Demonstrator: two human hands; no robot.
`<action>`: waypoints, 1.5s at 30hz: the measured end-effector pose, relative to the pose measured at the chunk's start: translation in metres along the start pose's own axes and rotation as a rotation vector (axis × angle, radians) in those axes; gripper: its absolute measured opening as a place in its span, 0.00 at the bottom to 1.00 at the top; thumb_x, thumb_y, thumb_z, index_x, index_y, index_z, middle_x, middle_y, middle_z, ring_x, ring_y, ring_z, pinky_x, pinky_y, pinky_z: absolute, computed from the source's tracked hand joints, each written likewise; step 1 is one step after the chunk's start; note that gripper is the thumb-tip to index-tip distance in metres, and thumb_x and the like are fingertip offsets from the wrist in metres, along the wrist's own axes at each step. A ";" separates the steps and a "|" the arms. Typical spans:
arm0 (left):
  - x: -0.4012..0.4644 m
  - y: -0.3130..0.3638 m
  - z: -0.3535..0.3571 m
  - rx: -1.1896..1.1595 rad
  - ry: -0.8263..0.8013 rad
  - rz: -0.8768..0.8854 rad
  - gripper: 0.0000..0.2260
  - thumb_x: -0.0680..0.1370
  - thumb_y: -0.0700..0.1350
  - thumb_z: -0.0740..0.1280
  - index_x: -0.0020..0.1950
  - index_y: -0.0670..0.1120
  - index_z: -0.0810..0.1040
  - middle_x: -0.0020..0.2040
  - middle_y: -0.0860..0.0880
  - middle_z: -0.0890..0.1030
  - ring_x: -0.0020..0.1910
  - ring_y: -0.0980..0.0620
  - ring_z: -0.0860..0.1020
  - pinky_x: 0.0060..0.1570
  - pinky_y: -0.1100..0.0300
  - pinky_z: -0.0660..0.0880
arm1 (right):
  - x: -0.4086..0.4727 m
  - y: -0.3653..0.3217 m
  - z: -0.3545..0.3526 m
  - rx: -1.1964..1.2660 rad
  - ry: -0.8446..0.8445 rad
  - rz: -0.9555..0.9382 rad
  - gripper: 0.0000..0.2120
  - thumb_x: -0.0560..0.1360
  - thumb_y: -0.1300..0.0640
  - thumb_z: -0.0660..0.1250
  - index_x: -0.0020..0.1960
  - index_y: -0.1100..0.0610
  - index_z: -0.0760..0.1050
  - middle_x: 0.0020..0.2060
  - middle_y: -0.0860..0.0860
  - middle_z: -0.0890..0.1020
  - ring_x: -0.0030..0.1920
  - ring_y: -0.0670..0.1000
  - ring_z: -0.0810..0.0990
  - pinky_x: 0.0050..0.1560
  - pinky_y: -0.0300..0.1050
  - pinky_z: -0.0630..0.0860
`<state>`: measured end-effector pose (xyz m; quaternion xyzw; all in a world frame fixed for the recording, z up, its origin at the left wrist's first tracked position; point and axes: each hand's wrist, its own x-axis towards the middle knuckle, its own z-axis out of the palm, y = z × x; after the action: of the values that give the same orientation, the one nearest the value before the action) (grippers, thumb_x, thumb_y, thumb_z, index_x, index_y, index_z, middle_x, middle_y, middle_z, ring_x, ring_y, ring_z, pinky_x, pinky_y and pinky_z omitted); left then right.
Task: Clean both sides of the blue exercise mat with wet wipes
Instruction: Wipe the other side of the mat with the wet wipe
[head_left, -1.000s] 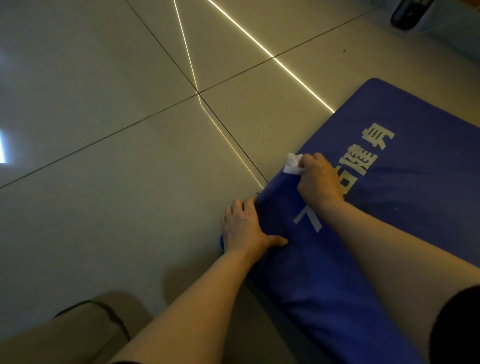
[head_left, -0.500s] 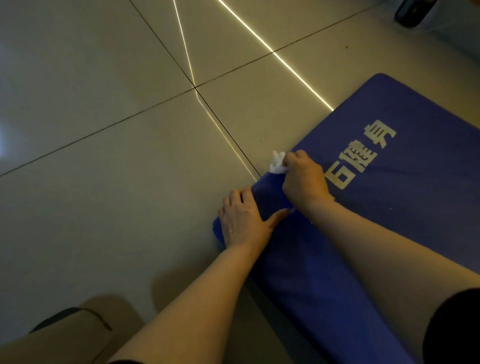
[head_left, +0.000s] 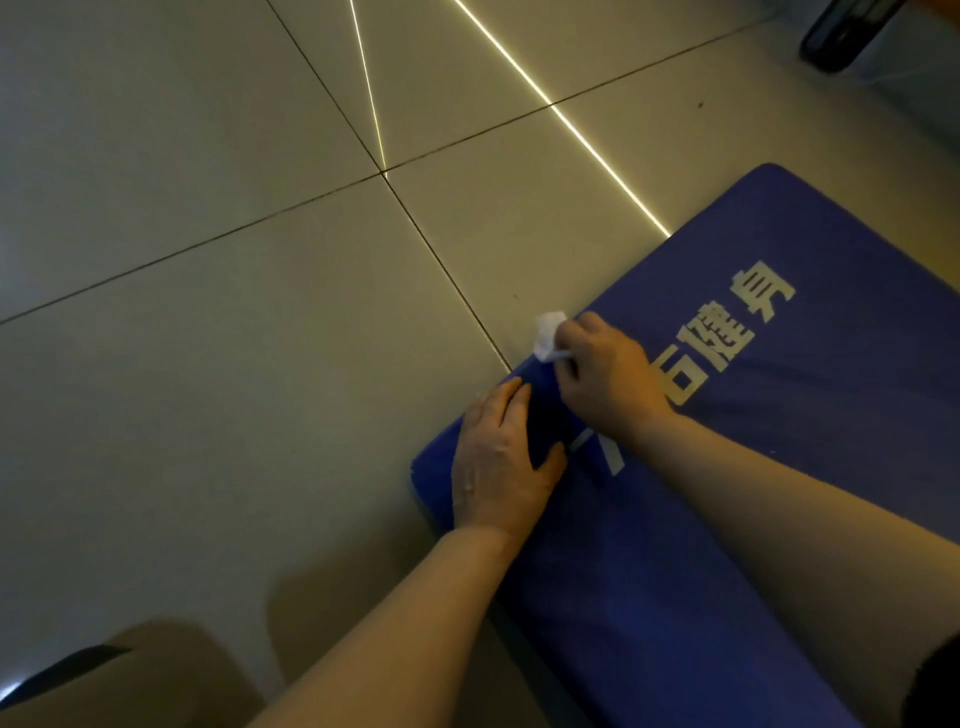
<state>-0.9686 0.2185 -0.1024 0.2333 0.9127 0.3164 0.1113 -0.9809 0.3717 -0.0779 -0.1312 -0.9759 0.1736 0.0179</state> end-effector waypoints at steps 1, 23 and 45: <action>0.002 0.001 0.000 0.006 0.010 0.003 0.31 0.72 0.52 0.72 0.72 0.44 0.68 0.68 0.47 0.71 0.65 0.49 0.70 0.65 0.53 0.71 | -0.003 -0.001 0.000 0.001 -0.026 -0.062 0.02 0.76 0.60 0.62 0.44 0.59 0.71 0.40 0.51 0.69 0.35 0.50 0.68 0.30 0.36 0.58; 0.025 0.018 0.055 0.293 0.088 0.239 0.25 0.79 0.54 0.53 0.73 0.46 0.67 0.73 0.46 0.68 0.73 0.47 0.65 0.72 0.46 0.63 | 0.040 0.057 -0.019 -0.037 0.028 0.212 0.09 0.76 0.65 0.61 0.55 0.60 0.71 0.54 0.56 0.72 0.46 0.52 0.71 0.43 0.44 0.65; 0.026 0.019 0.057 0.367 0.097 0.235 0.25 0.79 0.55 0.55 0.73 0.46 0.68 0.74 0.46 0.68 0.74 0.47 0.65 0.73 0.48 0.61 | 0.047 0.082 -0.022 0.072 0.124 0.215 0.06 0.76 0.66 0.62 0.52 0.61 0.72 0.51 0.55 0.73 0.47 0.54 0.73 0.42 0.42 0.64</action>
<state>-0.9639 0.2748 -0.1361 0.3390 0.9257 0.1669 -0.0148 -1.0046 0.4653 -0.0858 -0.2448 -0.9463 0.2011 0.0642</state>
